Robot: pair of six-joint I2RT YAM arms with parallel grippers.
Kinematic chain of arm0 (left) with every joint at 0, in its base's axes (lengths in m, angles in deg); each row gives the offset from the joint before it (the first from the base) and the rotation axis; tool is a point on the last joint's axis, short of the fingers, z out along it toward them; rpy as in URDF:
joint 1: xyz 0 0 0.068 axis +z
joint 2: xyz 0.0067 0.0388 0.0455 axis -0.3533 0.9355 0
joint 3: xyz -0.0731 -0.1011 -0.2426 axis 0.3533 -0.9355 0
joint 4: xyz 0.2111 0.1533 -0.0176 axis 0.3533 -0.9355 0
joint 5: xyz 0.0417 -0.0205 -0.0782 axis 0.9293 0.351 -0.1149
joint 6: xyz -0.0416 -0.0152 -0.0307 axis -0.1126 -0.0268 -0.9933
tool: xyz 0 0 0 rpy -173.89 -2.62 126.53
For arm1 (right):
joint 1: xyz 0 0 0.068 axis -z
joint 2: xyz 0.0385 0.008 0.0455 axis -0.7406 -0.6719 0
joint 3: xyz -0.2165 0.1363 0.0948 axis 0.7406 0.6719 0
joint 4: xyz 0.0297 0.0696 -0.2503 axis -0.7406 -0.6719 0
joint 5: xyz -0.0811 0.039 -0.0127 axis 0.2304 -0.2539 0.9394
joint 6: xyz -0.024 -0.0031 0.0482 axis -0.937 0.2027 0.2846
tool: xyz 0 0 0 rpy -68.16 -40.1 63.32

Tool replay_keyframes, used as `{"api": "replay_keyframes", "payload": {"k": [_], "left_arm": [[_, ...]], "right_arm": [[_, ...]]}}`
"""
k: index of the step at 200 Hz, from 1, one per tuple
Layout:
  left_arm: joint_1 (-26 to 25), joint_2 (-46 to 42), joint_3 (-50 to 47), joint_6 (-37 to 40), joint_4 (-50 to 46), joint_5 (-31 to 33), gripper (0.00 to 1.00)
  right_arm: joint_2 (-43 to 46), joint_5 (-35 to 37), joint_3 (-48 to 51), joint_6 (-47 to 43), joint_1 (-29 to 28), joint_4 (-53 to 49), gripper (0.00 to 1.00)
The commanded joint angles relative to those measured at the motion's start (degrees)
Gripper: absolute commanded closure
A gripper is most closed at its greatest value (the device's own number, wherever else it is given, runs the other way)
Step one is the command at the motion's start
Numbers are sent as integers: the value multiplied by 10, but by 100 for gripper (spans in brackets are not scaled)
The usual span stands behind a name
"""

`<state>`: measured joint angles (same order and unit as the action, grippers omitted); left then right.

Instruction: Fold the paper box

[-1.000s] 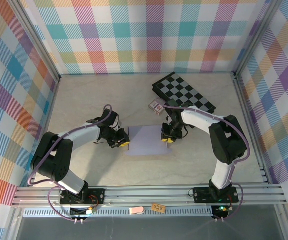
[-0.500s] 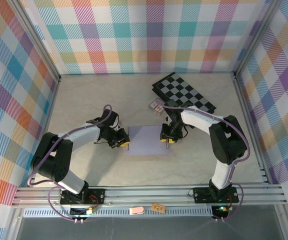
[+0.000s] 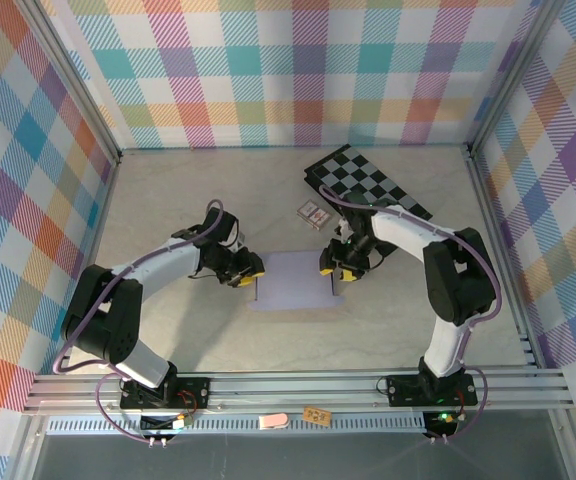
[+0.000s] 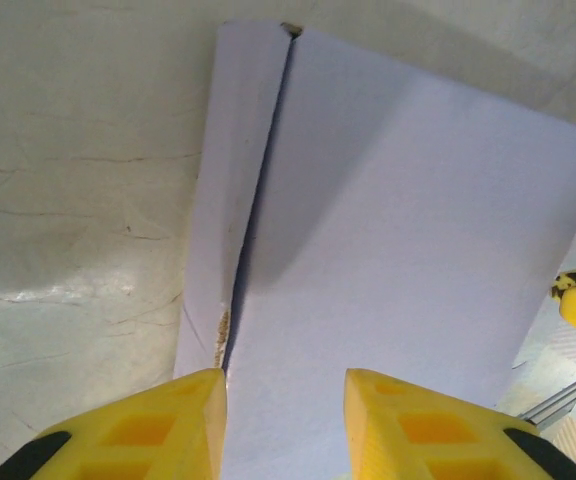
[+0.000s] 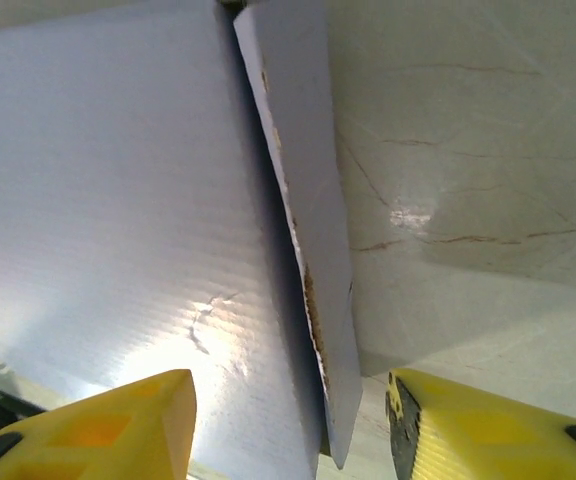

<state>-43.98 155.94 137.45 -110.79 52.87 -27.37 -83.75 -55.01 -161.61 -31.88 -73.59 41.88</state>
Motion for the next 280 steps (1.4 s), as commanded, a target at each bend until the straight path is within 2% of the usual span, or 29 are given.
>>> {"api": "replay_keyframes", "payload": {"k": [1, 41, 74, 102, 223, 280], "left_arm": [[-2, 2, 19, 1, -45, -7, 64], [-1, 14, 33, 28, -86, 15, 64], [-3, 39, 26, 18, -41, -15, 64], [-4, 55, 26, 12, -29, -12, 65], [13, 85, -11, -3, 17, -38, 88], [41, 88, -35, 18, 15, -42, 91]], "right_arm": [[-22, -56, -22, -30, 6, -10, 46], [-24, -56, -21, -34, 13, -11, 43], [-24, -69, -2, -40, 23, 6, 40], [-28, -89, 11, -54, 28, 24, 37], [-47, -216, 70, -81, 45, 108, 34], [-44, -249, 63, -82, 48, 130, 32]]}}
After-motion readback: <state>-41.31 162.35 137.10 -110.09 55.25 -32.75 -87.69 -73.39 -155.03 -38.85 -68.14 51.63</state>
